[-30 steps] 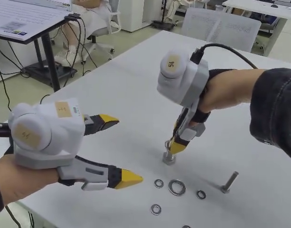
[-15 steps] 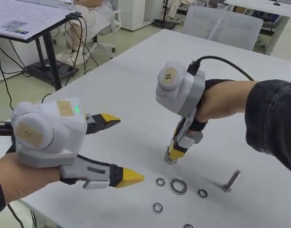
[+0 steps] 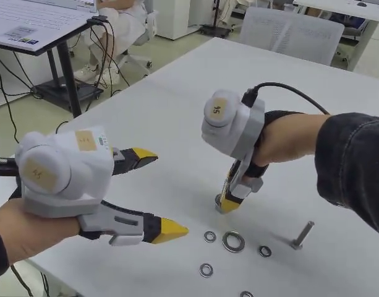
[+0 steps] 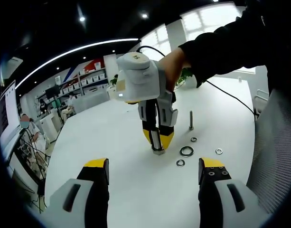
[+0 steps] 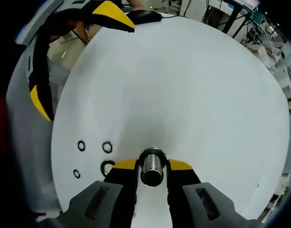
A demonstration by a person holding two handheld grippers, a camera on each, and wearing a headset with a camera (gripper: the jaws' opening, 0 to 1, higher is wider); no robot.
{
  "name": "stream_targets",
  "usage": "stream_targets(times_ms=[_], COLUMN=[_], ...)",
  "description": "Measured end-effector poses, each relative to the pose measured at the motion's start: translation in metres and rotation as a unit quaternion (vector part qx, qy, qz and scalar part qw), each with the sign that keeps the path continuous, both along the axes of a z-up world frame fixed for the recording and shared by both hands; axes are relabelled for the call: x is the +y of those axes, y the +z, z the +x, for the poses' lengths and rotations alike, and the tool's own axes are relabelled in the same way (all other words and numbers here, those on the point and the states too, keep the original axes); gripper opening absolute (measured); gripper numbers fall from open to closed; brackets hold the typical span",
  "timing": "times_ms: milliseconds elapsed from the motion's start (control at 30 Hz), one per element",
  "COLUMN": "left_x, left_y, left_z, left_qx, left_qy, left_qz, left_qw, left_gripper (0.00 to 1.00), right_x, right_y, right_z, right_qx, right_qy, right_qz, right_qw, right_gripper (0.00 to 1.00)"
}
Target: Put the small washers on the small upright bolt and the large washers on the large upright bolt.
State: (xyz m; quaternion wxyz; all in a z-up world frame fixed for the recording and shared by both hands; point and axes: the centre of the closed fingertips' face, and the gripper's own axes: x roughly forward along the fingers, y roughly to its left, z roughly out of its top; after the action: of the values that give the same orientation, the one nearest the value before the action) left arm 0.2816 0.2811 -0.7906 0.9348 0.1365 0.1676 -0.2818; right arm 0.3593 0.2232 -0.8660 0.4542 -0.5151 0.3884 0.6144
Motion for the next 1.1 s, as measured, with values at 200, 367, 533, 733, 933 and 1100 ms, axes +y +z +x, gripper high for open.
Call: stream_targets(times_ms=[200,367,533,733,933,1100], left_x=[0.0,0.0,0.0,-0.001,-0.002,-0.003], left_y=[0.001,0.0,0.0,0.0,0.0,0.0], left_z=[0.0,0.0,0.0,-0.001,0.0,0.001], left_qx=[-0.001,0.0,0.001,0.003,0.004,0.003], left_qy=[0.0,0.0,0.0,-0.002,-0.003,-0.003], left_qz=[-0.001,0.0,0.001,0.002,0.001,0.002], left_qw=[1.0,1.0,1.0,1.0,1.0,1.0], left_gripper=[0.76,0.76,0.76,0.76,0.76,0.76], right_x=[0.0,-0.002,-0.003,-0.006,-0.011,-0.018], right_y=[0.0,-0.002,-0.004,-0.001,0.001,0.002], right_z=[0.001,0.002,0.002,0.005,0.009,0.012], right_qx=[-0.001,-0.002,0.0,-0.001,-0.002,-0.001], right_qy=[0.002,0.012,0.013,0.01,0.004,-0.003], right_qz=[-0.002,-0.001,0.002,0.007,0.007,0.006], right_qw=[1.0,0.9999,0.9999,0.9999,1.0,1.0], right_gripper=[0.24,0.25,0.29,0.33,0.34,0.35])
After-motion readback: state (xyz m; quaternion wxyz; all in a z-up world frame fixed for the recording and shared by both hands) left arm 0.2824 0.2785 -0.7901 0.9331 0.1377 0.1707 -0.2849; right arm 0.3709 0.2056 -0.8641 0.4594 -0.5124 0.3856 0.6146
